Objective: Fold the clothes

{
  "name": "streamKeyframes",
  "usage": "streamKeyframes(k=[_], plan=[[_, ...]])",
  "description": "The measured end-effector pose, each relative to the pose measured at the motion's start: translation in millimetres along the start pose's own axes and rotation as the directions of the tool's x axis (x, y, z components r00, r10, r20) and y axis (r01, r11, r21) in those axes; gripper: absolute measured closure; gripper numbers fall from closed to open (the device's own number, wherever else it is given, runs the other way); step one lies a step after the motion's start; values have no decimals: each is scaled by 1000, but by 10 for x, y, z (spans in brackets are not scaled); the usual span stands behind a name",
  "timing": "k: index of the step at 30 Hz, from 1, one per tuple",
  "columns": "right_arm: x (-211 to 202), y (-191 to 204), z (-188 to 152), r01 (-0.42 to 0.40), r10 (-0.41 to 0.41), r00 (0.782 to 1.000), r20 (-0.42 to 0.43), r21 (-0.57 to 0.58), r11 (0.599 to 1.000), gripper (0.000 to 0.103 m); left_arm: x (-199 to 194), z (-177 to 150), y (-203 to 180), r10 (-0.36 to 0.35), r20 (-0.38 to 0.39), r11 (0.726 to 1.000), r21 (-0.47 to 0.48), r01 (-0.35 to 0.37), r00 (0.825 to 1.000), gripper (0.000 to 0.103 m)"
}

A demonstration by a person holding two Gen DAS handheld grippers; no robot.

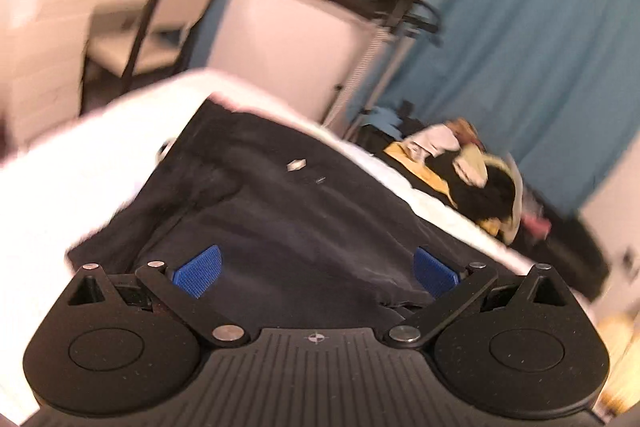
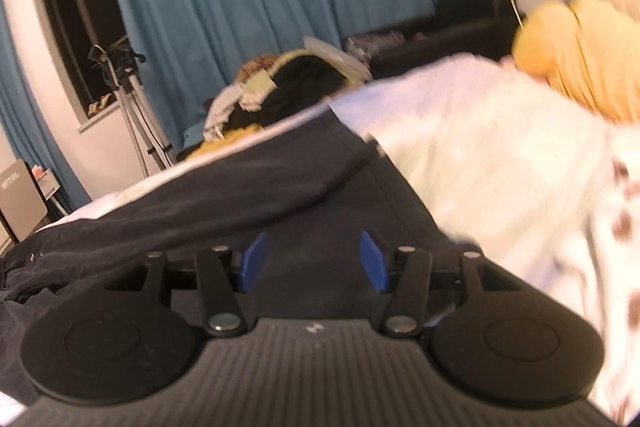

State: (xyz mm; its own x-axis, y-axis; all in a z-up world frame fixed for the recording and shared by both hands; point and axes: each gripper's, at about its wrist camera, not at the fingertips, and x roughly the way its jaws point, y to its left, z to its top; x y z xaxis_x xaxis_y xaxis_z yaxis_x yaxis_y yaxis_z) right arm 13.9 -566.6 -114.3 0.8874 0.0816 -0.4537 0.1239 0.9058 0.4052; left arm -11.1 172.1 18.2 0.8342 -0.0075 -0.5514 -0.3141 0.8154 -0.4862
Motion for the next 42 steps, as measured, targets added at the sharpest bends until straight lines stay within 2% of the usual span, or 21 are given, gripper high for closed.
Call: streamKeyframes(k=[3,4,5,6,7,8,10,12,17,21,24,26,27,28,29,31,34,38,42], plan=[[-103,-131,-23,15,-12,999,-36,71,997,48,46,20,346,58,-68,984,-164,-68,996,0],[-131,-167,-25,10,-6,999,-44,90,996,44,61,19,434,68,-80,978,-191,-83,994,0],[-148,-177,-41,-5,10,999,-46,101,995,40,78,17,510,74,-81,977,-193,-88,994,0],[-159,-188,-65,-17,23,999,-46,112,994,32,115,8,581,92,-84,977,-186,-106,992,0],[-152,-212,-105,-17,24,998,-55,137,990,29,165,-3,647,122,-95,974,-180,-138,988,0],[-133,-252,-152,-4,18,997,-76,181,983,29,233,-11,720,151,-111,968,-184,-169,982,0],[-99,-340,-246,21,12,993,-118,276,961,29,391,-35,922,172,-181,943,-256,-215,968,0],[-81,-458,-330,40,21,988,-153,388,921,29,483,-47,1104,153,-216,918,-330,-220,964,0],[-67,-707,-418,94,-7,986,-168,518,850,29,797,-100,1300,102,-290,923,-329,-199,952,0],[24,-698,-353,78,-4,991,-135,544,835,29,997,-158,1331,41,-294,934,-329,-141,955,1],[141,-652,-271,45,3,996,-88,544,838,36,1064,-153,1276,30,-281,948,-298,-117,959,2],[213,-629,-227,61,-29,997,-69,528,847,48,1109,-151,1264,34,-272,949,-294,-117,962,4],[246,-620,-212,74,-47,997,-65,523,849,69,1119,-149,1260,42,-266,948,-293,-122,963,8],[272,-621,-199,91,-66,996,-66,521,849,87,1114,-145,1252,56,-261,948,-290,-134,964,18],[296,-606,-185,106,-85,994,-65,514,851,88,1100,-141,1246,75,-256,947,-283,-149,964,26],[303,-519,-144,121,-111,993,-50,481,868,93,1048,-140,1255,106,-245,947,-272,-173,964,63],[240,-419,-49,116,-132,991,3,459,881,98,904,-100,1287,85,-201,942,-303,-144,976,83],[165,-268,236,69,-127,987,103,440,895,98,669,105,1220,38,-114,937,-341,-75,993,87],[354,-94,659,50,-124,981,146,431,901,98,594,516,1012,2,-43,932,-362,-17,999,88]])
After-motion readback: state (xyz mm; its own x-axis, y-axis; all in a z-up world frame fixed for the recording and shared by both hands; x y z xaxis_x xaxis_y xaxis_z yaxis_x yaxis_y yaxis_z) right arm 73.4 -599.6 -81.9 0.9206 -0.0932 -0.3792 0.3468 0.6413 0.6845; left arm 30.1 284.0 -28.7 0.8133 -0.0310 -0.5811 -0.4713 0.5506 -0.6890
